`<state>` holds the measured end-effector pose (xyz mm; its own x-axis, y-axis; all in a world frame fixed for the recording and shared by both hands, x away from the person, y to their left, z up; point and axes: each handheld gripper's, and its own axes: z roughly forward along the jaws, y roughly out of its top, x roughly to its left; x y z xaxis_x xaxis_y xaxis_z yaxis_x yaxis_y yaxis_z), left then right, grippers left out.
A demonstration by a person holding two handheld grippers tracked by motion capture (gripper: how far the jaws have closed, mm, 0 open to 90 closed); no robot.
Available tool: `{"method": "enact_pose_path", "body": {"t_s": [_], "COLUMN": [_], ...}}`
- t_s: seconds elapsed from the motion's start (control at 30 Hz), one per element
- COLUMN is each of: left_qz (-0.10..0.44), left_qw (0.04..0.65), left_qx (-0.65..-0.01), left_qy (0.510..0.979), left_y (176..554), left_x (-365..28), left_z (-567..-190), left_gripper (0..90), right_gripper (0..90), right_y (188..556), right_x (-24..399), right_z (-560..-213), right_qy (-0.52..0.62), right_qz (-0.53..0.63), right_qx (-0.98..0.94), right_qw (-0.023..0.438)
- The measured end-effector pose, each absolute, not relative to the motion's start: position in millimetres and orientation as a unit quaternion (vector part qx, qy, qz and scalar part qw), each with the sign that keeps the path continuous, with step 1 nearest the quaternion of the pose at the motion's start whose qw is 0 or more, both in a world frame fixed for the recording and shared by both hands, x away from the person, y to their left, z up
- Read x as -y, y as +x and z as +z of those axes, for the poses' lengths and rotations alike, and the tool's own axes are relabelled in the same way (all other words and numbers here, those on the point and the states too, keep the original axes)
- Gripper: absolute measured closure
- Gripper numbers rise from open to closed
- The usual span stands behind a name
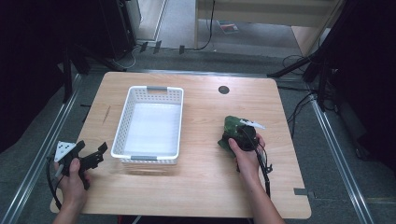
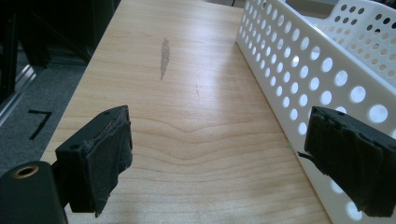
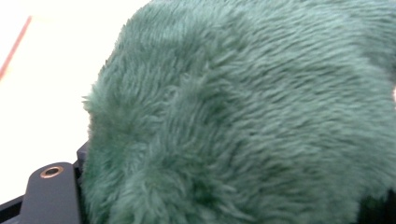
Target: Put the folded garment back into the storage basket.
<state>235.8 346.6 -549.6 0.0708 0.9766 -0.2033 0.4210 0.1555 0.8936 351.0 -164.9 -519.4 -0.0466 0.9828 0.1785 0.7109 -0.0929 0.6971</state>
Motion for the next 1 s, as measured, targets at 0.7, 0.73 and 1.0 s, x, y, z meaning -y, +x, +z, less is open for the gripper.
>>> {"method": "enact_pose_path", "body": {"t_s": [0.7, 0.73, 1.0], "left_qz": [0.306, 0.306, 0.306], "left_qw": [0.457, 0.456, 0.456], "left_qx": [-0.61, -0.61, -0.611], "left_qy": [0.571, 0.571, 0.57], "left_y": [236, 236, 236], "left_x": [-347, -347, -347], "left_z": [-550, -550, -550], "left_gripper": [8.7, 8.7, 8.7], "right_gripper": [19.2, 19.2, 19.2], "right_y": [346, 346, 350], "right_x": [125, 122, 104], "right_z": [-470, -469, -458], "right_qy": [0.63, 0.629, 0.624], "right_qz": [0.382, 0.382, 0.384], "right_qx": [-0.645, -0.646, -0.651], "right_qw": [0.203, 0.203, 0.198]}}
